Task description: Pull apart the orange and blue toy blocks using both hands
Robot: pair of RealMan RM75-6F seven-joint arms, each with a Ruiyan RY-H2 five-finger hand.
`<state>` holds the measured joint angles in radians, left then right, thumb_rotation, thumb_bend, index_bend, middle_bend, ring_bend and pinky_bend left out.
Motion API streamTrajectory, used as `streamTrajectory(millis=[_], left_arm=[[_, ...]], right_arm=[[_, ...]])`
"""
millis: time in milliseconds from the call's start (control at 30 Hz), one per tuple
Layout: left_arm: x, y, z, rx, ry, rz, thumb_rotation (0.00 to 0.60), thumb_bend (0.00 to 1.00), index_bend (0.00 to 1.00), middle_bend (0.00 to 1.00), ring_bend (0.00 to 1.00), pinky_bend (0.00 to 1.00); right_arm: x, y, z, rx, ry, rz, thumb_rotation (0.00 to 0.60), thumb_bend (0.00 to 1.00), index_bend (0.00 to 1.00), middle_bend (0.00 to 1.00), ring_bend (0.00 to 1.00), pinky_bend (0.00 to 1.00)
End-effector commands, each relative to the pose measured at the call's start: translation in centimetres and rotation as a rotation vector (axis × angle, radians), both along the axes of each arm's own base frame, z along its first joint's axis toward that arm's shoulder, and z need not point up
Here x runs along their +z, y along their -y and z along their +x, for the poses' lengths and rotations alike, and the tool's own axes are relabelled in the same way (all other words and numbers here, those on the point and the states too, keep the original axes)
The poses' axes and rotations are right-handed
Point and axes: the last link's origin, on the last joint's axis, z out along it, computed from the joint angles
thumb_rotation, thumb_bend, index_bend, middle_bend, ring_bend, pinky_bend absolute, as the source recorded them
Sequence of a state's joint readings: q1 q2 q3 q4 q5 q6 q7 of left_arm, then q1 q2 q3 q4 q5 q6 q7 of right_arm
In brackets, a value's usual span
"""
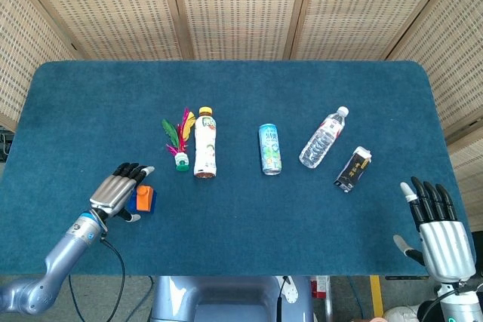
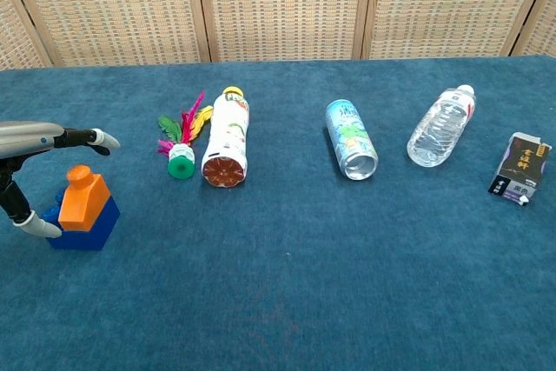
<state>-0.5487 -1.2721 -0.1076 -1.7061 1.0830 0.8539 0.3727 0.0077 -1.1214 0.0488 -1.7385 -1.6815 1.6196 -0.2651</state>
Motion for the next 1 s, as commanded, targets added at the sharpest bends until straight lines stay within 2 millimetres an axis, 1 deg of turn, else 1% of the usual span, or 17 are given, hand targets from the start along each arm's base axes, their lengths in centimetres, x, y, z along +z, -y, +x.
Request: streamTrajectory(millis=[33, 100, 267, 367, 500, 600, 667, 733, 833, 1000], left_arm=[[-0.3, -0.1, 0.2, 0.002, 0.005, 0.008, 0.600, 0.02, 0.16, 0.21, 0.00, 0.00], [-0.4, -0.2, 0.3, 0.002, 0.011, 0.019, 0.600, 0.02, 0.19, 0.24, 0.00, 0.00], [-0.6, -0.4, 0.4, 0.005, 0.018, 0.043, 0.600, 0.02, 0.22, 0.26, 0.00, 0.00], [-0.8, -0.4, 0.6, 0.008, 0.029, 0.046, 0.600, 0.02, 0.26, 0.30, 0.00, 0.00], [-1.2, -0.4, 0.6, 0.018, 0.035, 0.047, 0.600, 0.02, 0.31, 0.34, 0.00, 0.00], [-1.3, -0.5, 0.6, 0.025, 0.038, 0.052, 0.600, 0.03, 0.38, 0.39, 0.00, 0.00], [-1.4, -0.6, 0.5, 0.028, 0.039, 0.062, 0.600, 0.06, 0.42, 0.44, 0.00, 0.00], [-1.3, -0.7, 0.5, 0.032, 0.042, 0.074, 0.600, 0.12, 0.47, 0.48, 0.00, 0.00], [-1.1, -0.8, 0.5, 0.038, 0.049, 0.083, 0.600, 0.17, 0.50, 0.51, 0.00, 0.00], [-0.6, -1.0, 0.4, 0.043, 0.042, 0.087, 0.600, 0.21, 0.52, 0.53, 0.00, 0.00]], right_arm=[[0.0, 0.0, 0.0, -0.002, 0.002, 0.001, 0.600, 0.00, 0.00, 0.00, 0.00, 0.00], [0.0, 0.1, -0.1, -0.002, 0.005, 0.002, 0.600, 0.00, 0.00, 0.00, 0.00, 0.00], [0.0, 0.1, -0.1, -0.005, 0.010, 0.005, 0.600, 0.00, 0.00, 0.00, 0.00, 0.00], [0.0, 0.2, -0.1, -0.005, 0.017, 0.009, 0.600, 0.00, 0.00, 0.00, 0.00, 0.00], [0.0, 0.2, -0.2, -0.006, 0.024, 0.010, 0.600, 0.00, 0.00, 0.00, 0.00, 0.00], [0.0, 0.2, -0.2, -0.005, 0.030, 0.013, 0.600, 0.00, 0.00, 0.00, 0.00, 0.00], [0.0, 0.3, -0.3, -0.005, 0.033, 0.014, 0.600, 0.00, 0.00, 0.00, 0.00, 0.00], [0.1, 0.3, -0.3, -0.006, 0.037, 0.013, 0.600, 0.00, 0.00, 0.00, 0.00, 0.00], [0.1, 0.4, -0.3, -0.005, 0.040, 0.012, 0.600, 0.00, 0.00, 0.00, 0.00, 0.00], [0.2, 0.4, -0.3, -0.006, 0.046, 0.012, 0.600, 0.00, 0.00, 0.00, 0.00, 0.00]])
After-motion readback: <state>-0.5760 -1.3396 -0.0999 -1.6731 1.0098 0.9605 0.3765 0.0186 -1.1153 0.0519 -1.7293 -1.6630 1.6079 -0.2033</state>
